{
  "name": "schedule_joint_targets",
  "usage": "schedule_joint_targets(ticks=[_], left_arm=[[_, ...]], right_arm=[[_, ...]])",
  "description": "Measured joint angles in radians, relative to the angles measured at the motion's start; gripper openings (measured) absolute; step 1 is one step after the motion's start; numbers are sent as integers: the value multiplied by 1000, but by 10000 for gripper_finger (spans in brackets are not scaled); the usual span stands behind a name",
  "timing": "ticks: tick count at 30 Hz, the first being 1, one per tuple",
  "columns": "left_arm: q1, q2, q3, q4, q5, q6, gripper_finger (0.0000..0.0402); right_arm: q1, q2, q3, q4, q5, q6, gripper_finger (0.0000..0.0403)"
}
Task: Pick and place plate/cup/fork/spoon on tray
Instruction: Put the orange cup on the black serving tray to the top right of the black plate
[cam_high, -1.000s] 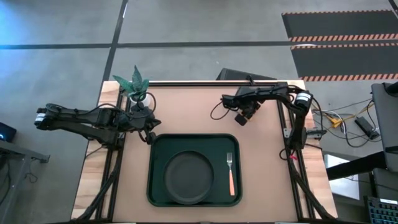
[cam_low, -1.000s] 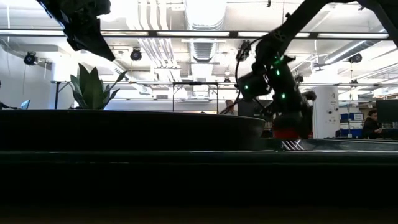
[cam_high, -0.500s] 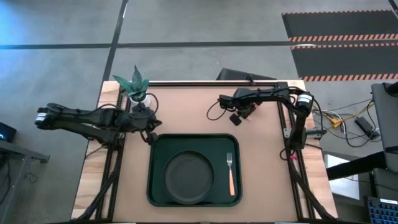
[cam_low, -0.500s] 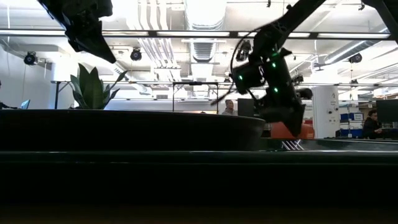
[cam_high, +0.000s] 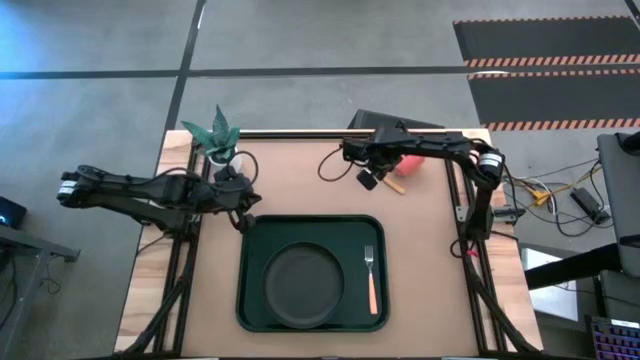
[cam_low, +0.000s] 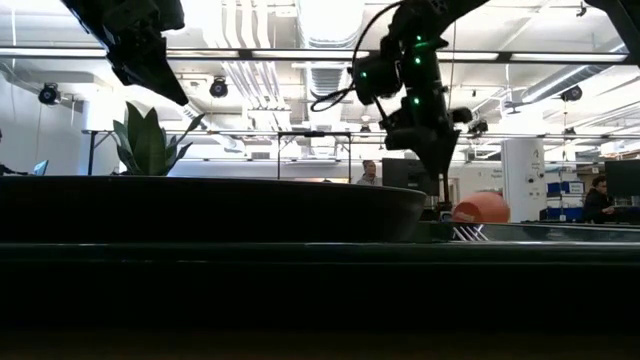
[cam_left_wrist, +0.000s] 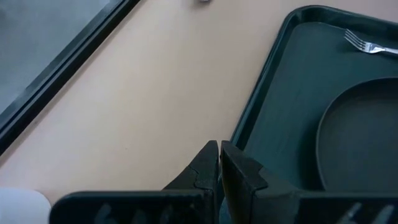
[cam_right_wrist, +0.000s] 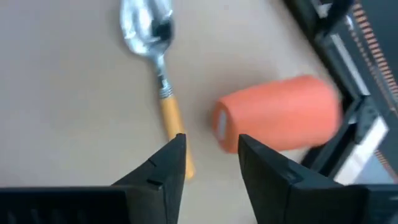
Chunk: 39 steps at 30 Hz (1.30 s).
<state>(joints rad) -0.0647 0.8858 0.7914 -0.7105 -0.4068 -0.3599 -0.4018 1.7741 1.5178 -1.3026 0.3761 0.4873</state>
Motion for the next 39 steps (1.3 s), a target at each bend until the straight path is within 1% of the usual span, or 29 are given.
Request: schedule_joint_targets(ticks=[2,4,8,9,15,18,21,23,26,29,33,39], left_arm=[[0,-5,0,0,0,3,0],[0,-9,0,0,0,18,0],[0,-13,0,-1,5,50,0],[0,-14,0,-1,7,56,0],[4,-17,1,11,9,52,0],[7,-16,1,68,9,28,0],[7,-16,1,129,9,25,0],[8,-16,1,154,9,25,0],[9,-16,1,170,9,25,0],[10,-16,1,172,10,23,0],[11,-15,1,172,9,0,0],[11,-13,1,172,10,-2,0]], right_arm=[[-25,0,25,-30,13,4,145],[-58,0,41,-60,-5,31,152],[-138,-15,32,-67,-124,78,162],[-153,-23,23,-69,-138,84,163],[-191,-118,-34,-63,-142,96,164],[-201,-210,-110,-30,-151,125,164],[-202,-334,-235,59,-184,179,164],[-199,-424,-337,154,-216,227,164],[-179,-543,-494,348,-263,312,164],[-141,-618,-612,480,-280,366,164],[-99,-670,-683,487,-277,398,164],[-54,-724,-680,411,-271,395,164]])
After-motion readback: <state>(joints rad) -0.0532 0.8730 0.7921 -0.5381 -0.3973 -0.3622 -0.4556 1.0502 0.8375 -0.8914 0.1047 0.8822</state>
